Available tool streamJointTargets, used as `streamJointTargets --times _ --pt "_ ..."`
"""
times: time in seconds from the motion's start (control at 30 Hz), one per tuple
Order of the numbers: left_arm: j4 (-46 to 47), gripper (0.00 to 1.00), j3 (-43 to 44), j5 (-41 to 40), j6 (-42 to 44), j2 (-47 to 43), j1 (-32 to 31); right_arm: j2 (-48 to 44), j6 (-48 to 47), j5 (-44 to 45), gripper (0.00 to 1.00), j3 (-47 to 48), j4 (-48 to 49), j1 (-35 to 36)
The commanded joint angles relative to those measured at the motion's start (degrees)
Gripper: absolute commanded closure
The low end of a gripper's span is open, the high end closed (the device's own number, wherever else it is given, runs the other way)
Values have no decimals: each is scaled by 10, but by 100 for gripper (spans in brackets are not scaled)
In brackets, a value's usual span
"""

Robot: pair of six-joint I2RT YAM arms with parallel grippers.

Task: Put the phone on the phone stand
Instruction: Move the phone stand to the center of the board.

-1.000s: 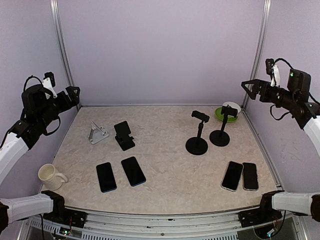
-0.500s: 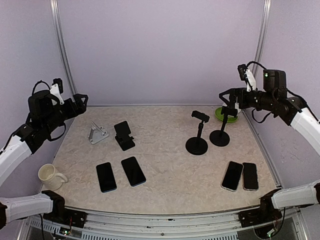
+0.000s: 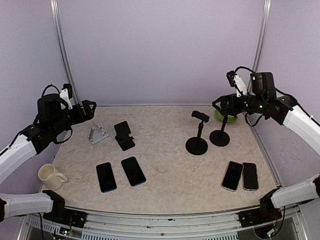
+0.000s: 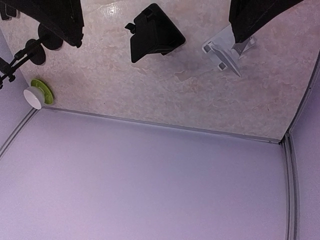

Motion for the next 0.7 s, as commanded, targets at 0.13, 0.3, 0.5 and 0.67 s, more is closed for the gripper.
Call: streamJointTargets --times 0.13,0.3,0.5,0.67 --pt "30 1 -16 11 0 13 -11 40 -9 21 2 20 -15 32" --pt "33 1 -16 18 3 20 -12 61 -1 22 4 19 -14 42" --pt "40 1 -20 24 3 25 -13 73 5 14 6 17 -12 49" --pt "44 1 -29 30 -3 32 -15 78 5 14 6 15 -12 55"
